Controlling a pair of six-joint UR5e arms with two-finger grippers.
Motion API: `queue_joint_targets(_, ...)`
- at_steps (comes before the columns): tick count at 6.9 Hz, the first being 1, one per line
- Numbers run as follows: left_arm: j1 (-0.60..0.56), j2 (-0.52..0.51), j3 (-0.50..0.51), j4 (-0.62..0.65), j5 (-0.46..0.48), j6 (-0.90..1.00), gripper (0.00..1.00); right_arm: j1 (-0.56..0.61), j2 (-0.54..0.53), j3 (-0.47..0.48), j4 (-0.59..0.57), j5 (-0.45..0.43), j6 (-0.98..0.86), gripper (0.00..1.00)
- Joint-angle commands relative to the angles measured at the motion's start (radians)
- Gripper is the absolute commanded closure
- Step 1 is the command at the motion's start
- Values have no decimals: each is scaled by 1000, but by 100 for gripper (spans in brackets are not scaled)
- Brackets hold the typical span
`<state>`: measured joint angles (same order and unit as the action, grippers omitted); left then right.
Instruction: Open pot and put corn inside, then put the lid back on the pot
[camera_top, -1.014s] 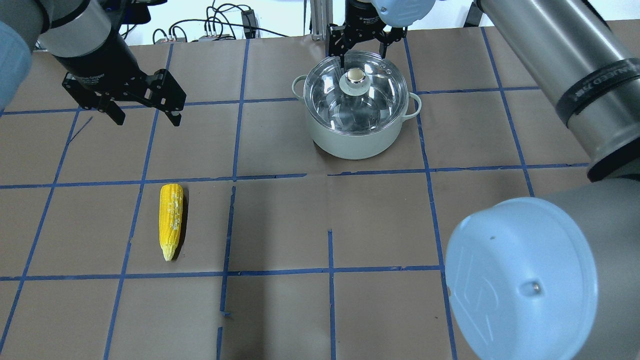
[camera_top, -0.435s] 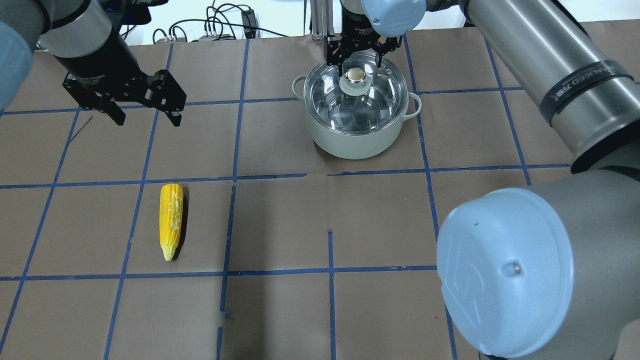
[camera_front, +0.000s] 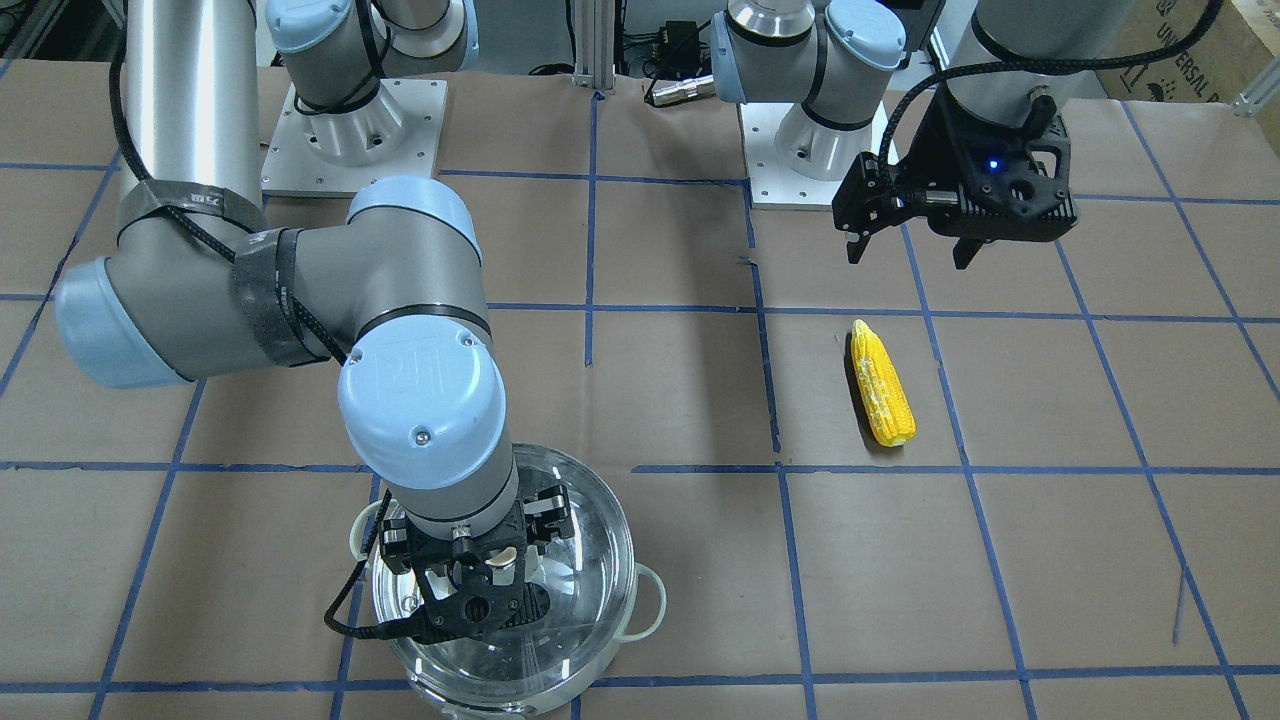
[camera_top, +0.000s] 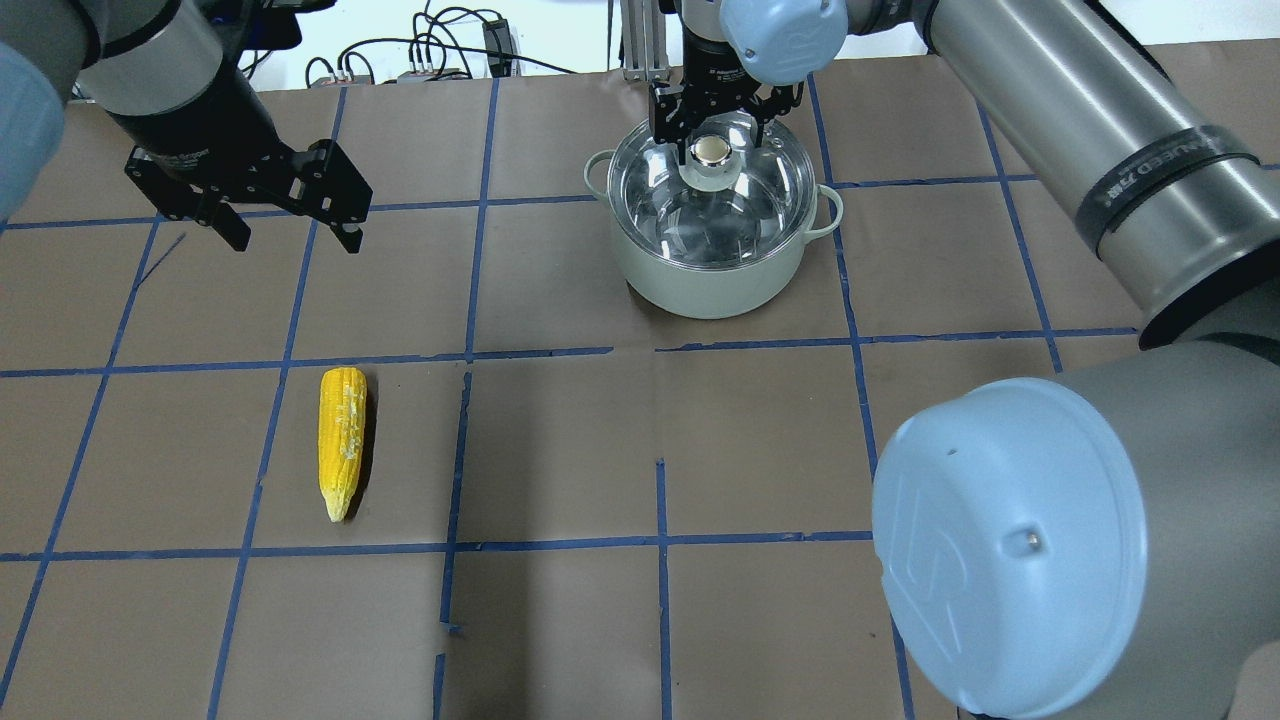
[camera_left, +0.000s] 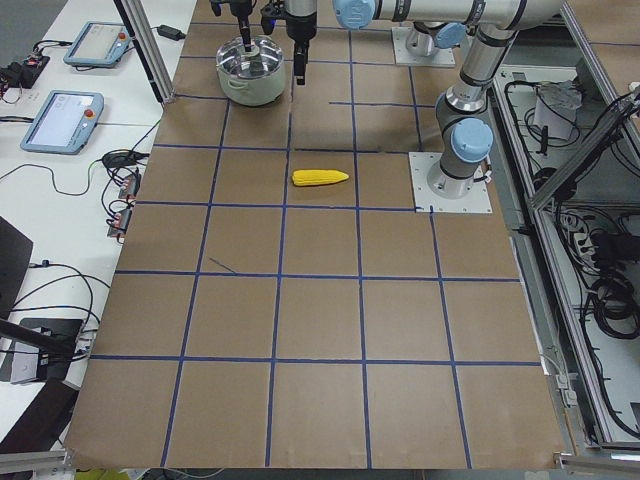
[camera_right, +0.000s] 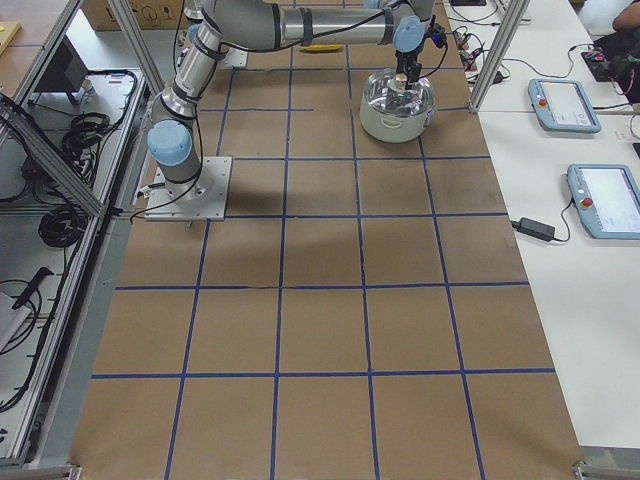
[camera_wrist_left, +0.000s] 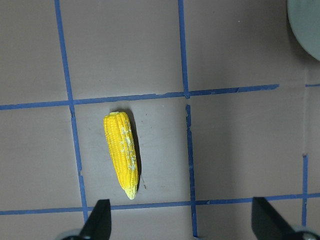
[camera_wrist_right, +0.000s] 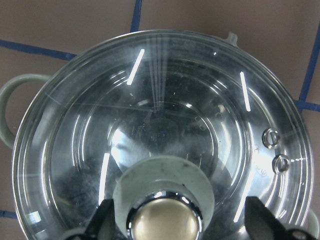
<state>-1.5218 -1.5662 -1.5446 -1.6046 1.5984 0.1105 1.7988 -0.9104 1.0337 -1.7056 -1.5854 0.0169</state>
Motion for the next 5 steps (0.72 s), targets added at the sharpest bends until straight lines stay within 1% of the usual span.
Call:
queue_joint_targets(1, 0, 0, 0, 0, 0, 0, 0, 1, 2, 2, 0, 5, 0, 9)
queue_joint_targets(2, 0, 0, 0, 0, 0, 0, 0, 1, 2, 2, 0, 2, 0, 19)
queue_joint_targets(3, 0, 0, 0, 0, 0, 0, 0, 1, 4, 2, 0, -2, 0, 39)
queue_joint_targets(4, 0, 0, 0, 0, 0, 0, 0, 1, 5, -1, 0, -4, -2, 66)
queue_joint_targets(5, 0, 0, 0, 0, 0, 0, 0, 1, 5, -4, -2, -4, -2, 84)
